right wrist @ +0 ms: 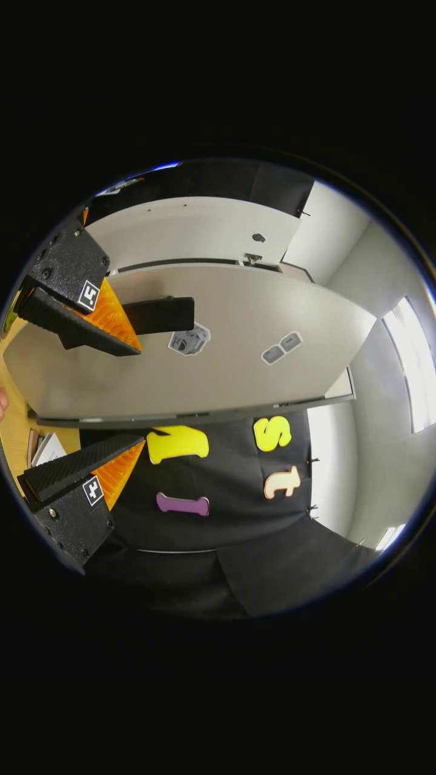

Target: Grasp the bottle in the cabinet with the left hand and place it on the coaster, then close the right door with the right hand and the left door with the left hand.

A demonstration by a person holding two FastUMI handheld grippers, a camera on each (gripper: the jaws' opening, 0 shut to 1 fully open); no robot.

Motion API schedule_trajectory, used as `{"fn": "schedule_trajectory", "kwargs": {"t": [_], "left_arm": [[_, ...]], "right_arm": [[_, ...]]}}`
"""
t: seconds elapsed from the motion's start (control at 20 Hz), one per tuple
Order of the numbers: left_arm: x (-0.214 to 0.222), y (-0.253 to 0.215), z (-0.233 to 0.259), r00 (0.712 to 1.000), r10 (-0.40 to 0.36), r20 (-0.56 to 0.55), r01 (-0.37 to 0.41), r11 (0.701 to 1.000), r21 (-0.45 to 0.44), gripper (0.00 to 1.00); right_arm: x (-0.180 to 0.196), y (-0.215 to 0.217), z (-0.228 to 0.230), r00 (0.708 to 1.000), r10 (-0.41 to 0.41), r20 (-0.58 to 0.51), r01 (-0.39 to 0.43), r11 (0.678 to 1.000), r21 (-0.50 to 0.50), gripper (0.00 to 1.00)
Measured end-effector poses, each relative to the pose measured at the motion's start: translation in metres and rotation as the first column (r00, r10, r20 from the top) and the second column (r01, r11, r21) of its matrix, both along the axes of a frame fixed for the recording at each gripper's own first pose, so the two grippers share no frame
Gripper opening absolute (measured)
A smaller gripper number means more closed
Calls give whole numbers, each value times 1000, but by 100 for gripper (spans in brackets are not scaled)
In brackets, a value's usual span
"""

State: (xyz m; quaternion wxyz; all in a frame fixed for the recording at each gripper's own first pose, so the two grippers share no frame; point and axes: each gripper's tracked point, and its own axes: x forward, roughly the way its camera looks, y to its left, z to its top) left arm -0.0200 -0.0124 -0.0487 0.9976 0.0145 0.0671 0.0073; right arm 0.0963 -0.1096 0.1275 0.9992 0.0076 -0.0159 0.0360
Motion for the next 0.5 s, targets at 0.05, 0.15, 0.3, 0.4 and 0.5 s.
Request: {"fn": "schedule_trajectory", "kwargs": {"t": [0.05,0.15,0.3,0.4,0.5], "left_arm": [[-2,1,0,1000,4,-1,-4,1000,0,96],[-3,4,2,1000,8,-1,-8,1000,4,96],[-7,5,1,1000,9,-5,-9,1000,-4,96],[-9,6,2,1000,14,-7,-14,1000,0,96],[-11,8,2,1000,20,-3,-20,1000,0,96]], "right_arm": [[3,8,0,1000,14,-2,-14,1000,0,81],[15,27,-5,999,52,-16,-52,999,-12,81],[35,43,-7,997,69,-19,-70,997,-41,82],[40,46,-7,998,66,-9,-66,996,-55,83],[37,47,-3,997,71,6,-70,996,-50,83]]}}
